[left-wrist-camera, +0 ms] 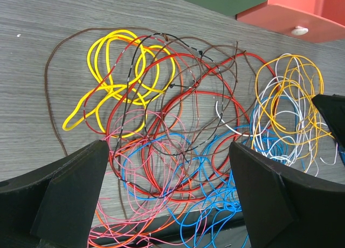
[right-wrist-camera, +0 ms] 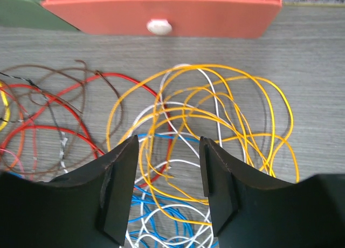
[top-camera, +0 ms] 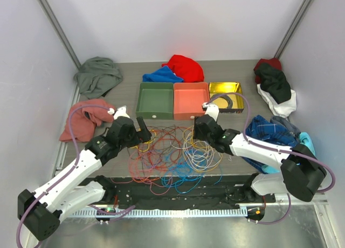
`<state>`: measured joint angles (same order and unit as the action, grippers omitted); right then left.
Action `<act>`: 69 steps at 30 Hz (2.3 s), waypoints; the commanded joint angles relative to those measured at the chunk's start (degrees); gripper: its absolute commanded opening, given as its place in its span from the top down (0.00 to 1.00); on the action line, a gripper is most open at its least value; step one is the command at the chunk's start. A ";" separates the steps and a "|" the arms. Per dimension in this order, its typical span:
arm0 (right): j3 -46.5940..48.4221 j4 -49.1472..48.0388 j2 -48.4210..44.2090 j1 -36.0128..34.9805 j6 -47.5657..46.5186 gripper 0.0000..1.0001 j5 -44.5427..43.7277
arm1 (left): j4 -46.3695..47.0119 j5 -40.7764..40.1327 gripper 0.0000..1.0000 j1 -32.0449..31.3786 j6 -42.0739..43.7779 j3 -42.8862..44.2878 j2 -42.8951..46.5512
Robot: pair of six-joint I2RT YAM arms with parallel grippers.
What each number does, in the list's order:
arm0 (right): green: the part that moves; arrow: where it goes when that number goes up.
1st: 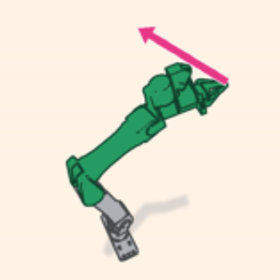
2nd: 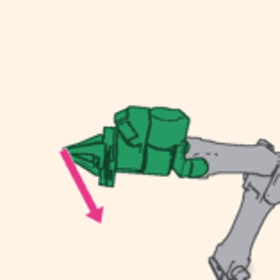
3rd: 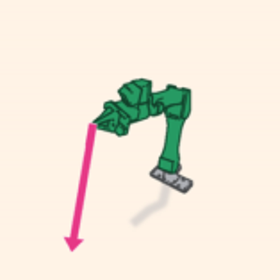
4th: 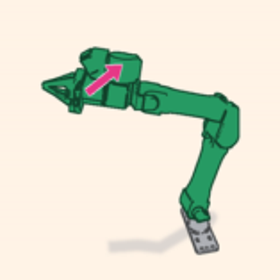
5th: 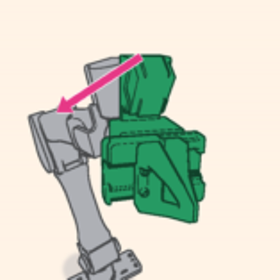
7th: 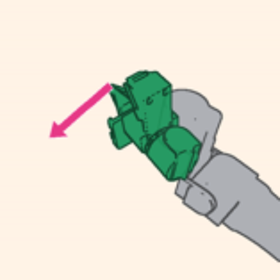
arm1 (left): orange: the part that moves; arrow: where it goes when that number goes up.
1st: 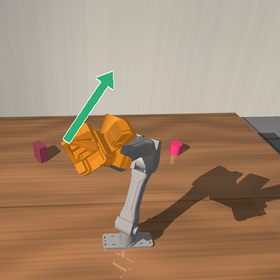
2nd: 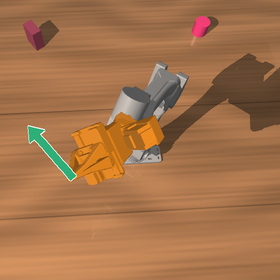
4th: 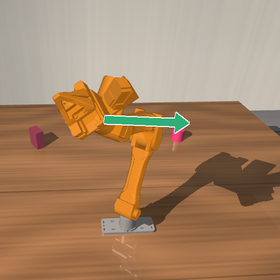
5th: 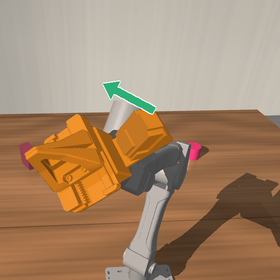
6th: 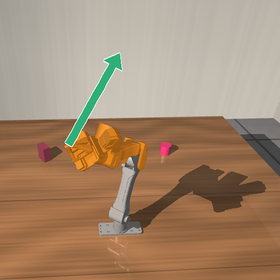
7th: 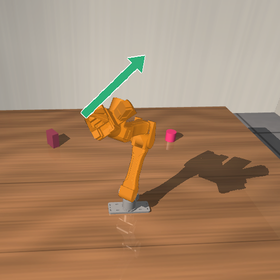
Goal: Untangle the cables
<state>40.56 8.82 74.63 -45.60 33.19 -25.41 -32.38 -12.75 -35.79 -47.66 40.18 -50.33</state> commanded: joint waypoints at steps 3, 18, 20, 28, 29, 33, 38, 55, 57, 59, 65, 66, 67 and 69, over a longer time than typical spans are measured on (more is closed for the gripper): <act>-2.41 -1.61 -1.24 -0.19 1.97 0.43 -0.61 | 2.15 0.97 0.00 -0.16 -0.24 -0.02 0.32; 9.44 -2.50 6.16 -0.27 -2.33 0.99 1.15 | 1.36 1.15 0.00 -0.16 -0.94 -0.19 0.75; 13.57 -0.74 3.52 -0.27 -3.39 0.99 1.06 | 1.01 1.15 0.00 -0.16 -1.03 -0.02 1.19; 31.83 8.66 -8.80 -0.98 -8.93 0.99 3.43 | 1.97 0.71 0.00 -0.16 -0.33 -0.37 5.58; 33.95 9.72 -9.15 -0.98 -9.28 0.99 3.70 | 2.67 0.71 0.00 -0.16 -0.16 -0.37 5.94; 44.06 14.28 -9.50 -0.98 -10.07 0.99 6.59 | 5.04 1.59 0.00 -0.16 0.72 -0.11 7.52; 58.04 17.72 -7.14 -1.06 -9.81 0.99 11.34 | 7.85 3.00 0.00 -0.24 1.60 0.95 8.40; 50.51 13.95 -8.10 -0.98 -6.73 0.99 11.97 | 10.94 4.14 0.00 -0.16 2.48 -0.63 13.41; 48.66 14.03 -7.31 -0.98 -7.17 0.99 10.91 | 9.27 3.70 0.00 -0.16 2.48 -0.72 14.02; 47.87 13.94 -5.91 -0.98 -7.70 0.99 8.45 | 6.91 2.47 0.00 -0.16 2.40 -0.81 15.08; 46.98 13.24 -0.29 -1.06 -9.89 0.99 3.79 | 0.57 -1.83 0.00 -0.16 1.34 -1.60 17.45; 47.16 12.89 0.68 -0.63 -10.07 0.99 3.53 | -0.65 -2.10 0.00 -0.16 1.25 -1.86 17.72; 47.07 12.63 1.39 -0.45 -10.25 0.99 3.35 | -1.01 -2.27 0.00 -0.24 1.17 -2.21 18.24; 47.07 11.75 3.67 0.16 -10.34 0.99 2.73 | -1.72 -2.71 0.00 -0.16 0.46 -3.00 19.55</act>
<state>86.54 24.64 76.03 -46.24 24.38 -19.29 -30.85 -12.93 -35.79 -46.30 38.37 -32.97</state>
